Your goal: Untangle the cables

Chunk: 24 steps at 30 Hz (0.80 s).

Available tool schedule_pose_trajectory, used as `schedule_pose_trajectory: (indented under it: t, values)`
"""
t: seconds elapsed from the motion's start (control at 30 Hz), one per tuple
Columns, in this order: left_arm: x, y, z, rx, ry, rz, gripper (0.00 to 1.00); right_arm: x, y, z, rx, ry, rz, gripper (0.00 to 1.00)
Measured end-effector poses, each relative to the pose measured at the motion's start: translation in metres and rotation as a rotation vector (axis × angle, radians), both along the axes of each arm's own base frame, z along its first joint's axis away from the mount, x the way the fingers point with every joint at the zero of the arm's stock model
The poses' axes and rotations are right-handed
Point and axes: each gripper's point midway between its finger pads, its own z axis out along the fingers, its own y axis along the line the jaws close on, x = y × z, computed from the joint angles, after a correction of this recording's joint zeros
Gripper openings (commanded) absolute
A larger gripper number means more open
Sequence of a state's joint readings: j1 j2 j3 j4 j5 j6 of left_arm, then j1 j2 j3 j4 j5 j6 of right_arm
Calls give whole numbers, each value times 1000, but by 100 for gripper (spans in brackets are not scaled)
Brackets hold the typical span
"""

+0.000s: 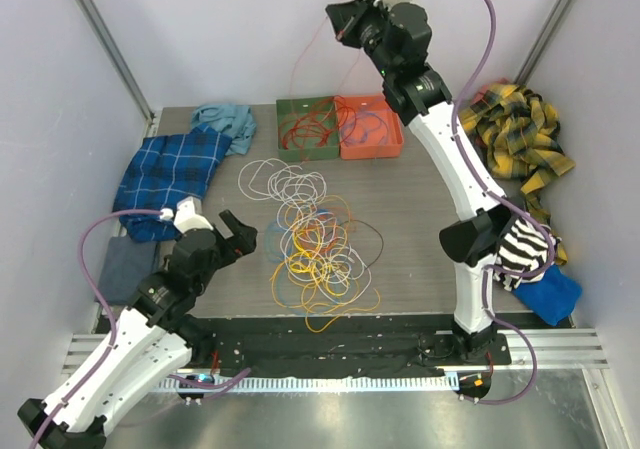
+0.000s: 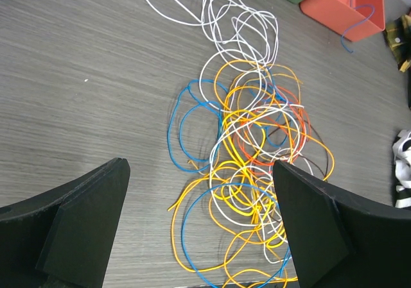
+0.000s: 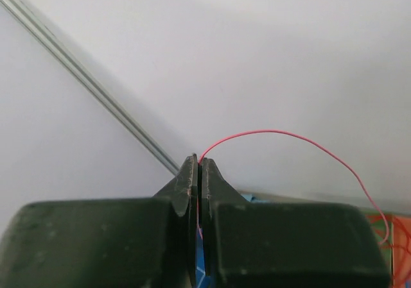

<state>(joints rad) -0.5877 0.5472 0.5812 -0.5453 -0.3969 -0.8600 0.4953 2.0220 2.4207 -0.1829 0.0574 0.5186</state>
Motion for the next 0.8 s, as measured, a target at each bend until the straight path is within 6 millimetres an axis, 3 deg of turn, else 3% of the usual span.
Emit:
schedule_pose_trajectory:
  t: [0.17, 0.33, 0.57, 0.8]
  values:
    - [-3, -1, -11, -1, 14, -12, 100, 14, -3, 16, 51, -74, 2, 1]
    - [-4, -4, -26, 10, 51, -25, 100, 27, 3, 14, 82, -118, 26, 1]
    - [-3, -9, -32, 9, 70, -44, 100, 41, 16, -12, 65, -98, 50, 1]
    - [-5, -12, -31, -6, 73, -58, 100, 39, 17, -42, -2, -48, 30, 1]
